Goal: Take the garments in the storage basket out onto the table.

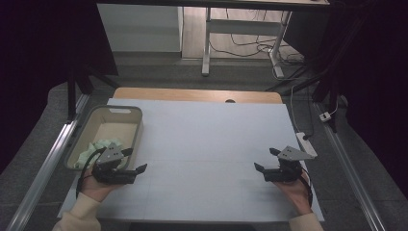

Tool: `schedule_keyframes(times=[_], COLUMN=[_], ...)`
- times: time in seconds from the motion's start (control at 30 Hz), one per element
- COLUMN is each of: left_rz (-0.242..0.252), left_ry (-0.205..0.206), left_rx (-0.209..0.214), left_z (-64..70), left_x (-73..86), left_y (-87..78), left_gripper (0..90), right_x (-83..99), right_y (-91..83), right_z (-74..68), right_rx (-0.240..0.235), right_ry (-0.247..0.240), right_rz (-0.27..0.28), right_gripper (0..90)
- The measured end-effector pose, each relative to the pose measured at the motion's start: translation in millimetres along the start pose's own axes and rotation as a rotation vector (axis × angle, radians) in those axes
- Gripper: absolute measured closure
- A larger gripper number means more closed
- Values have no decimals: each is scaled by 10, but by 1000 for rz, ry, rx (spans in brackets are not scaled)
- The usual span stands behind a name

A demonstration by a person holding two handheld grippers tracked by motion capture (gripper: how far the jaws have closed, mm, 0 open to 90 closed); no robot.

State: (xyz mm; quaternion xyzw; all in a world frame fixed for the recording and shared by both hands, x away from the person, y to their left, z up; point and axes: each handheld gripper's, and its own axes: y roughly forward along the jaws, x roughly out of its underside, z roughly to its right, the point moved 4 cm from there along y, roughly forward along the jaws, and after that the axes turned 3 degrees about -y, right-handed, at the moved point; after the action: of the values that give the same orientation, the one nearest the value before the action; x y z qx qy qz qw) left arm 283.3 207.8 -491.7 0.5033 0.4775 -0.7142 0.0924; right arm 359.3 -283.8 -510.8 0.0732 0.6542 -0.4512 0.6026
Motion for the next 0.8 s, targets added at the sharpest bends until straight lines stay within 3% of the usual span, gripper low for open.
schedule_keyframes(times=[0.8], left_rz=[-7], left_ry=[29], left_rx=[-13], left_z=[32], left_x=[-56], left_y=[12], left_gripper=[239], right_x=[-5], right_y=[53], right_z=[-33], right_rx=[-30], right_ry=[14], right_rz=[0], right_gripper=[163])
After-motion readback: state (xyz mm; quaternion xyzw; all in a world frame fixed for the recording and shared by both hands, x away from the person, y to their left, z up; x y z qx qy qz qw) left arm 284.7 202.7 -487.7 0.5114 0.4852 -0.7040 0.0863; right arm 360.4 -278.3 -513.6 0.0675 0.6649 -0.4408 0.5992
